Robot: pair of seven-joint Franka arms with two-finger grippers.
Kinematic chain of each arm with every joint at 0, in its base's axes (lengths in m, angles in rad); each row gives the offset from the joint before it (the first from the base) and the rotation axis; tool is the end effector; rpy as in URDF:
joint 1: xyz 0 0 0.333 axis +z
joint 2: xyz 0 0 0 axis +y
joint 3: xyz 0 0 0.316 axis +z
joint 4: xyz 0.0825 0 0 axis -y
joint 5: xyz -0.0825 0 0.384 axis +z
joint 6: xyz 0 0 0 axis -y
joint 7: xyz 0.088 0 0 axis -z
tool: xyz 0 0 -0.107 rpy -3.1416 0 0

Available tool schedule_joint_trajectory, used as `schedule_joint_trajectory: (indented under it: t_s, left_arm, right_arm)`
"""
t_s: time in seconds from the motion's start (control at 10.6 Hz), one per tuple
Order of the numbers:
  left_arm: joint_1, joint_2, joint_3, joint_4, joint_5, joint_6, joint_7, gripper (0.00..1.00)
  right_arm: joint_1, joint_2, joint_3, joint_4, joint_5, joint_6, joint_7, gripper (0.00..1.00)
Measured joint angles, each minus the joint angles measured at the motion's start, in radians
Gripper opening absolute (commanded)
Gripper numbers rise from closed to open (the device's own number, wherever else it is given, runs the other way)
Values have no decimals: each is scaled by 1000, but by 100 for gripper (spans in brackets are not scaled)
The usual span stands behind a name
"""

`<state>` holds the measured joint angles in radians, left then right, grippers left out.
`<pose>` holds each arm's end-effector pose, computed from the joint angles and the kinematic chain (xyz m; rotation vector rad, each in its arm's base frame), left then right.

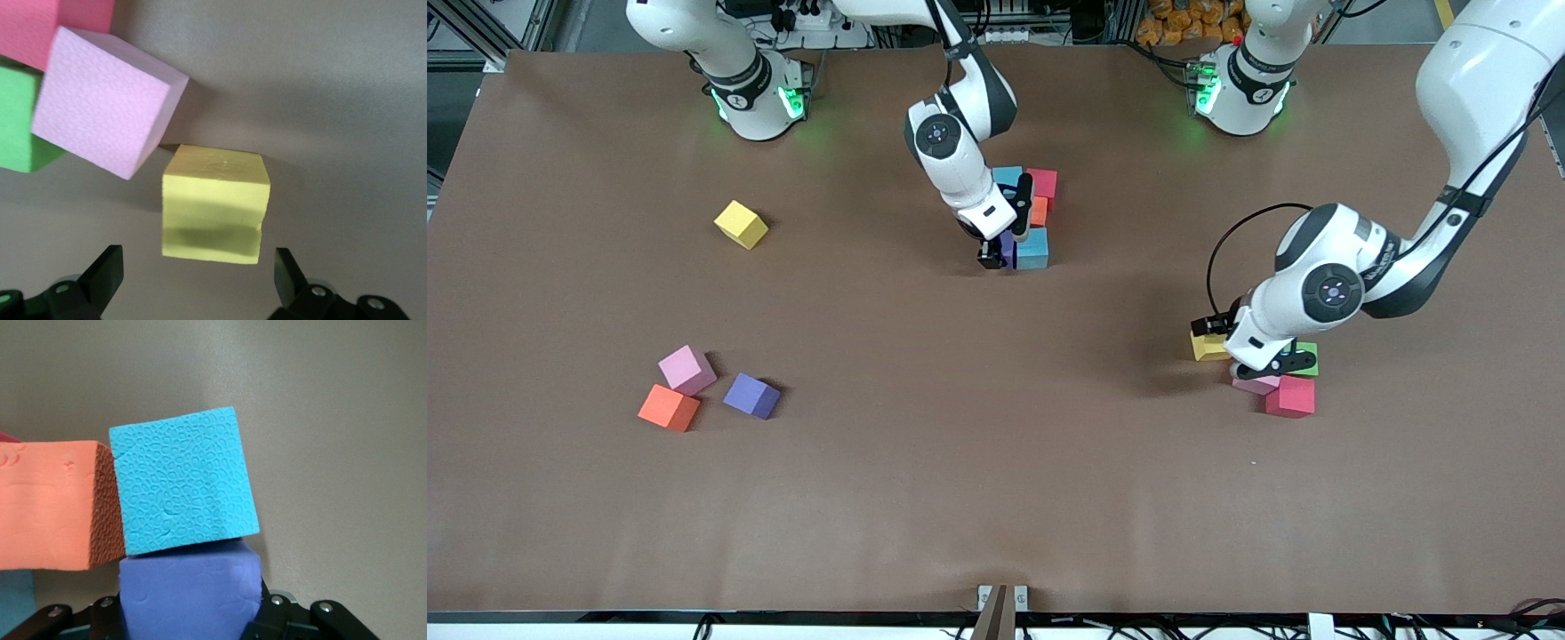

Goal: Form number 2 with 11 blocks
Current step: 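Grasp the yellow cube with the left gripper while the right gripper releases purple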

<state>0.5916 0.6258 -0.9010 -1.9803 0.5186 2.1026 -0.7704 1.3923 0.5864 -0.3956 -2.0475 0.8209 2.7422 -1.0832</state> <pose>0.5644 -0.1419 0.2355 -3.0737 -0.2748 0.3265 0.3471 0.4892 0.1836 -2.2403 -1.9392 -0.3142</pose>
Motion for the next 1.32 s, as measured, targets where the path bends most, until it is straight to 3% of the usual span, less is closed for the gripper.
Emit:
schedule_joint_trajectory:
  t_s: [0.09, 0.19, 0.28, 0.85, 1.32]
  left_arm:
    - [-26, 4, 19, 2, 0, 8, -11, 100]
    - [-38, 8, 31, 3, 0, 15, -16, 100]
    - [-40, 11, 39, 5, 0, 21, -16, 100]
    - [-40, 43, 85, 22, 8, 53, -16, 100]
    - [-44, 59, 85, 36, 8, 57, -16, 100]
  right_arm:
    - [1, 0, 0, 0, 0, 1, 5, 22]
    - [1, 0, 0, 0, 0, 2, 8, 36]
    - [1, 1, 0, 0, 0, 3, 10, 99]
    - [2, 23, 0, 13, 6, -1, 16, 100]
    - [-1, 14, -27, 45, 13, -87, 22, 100]
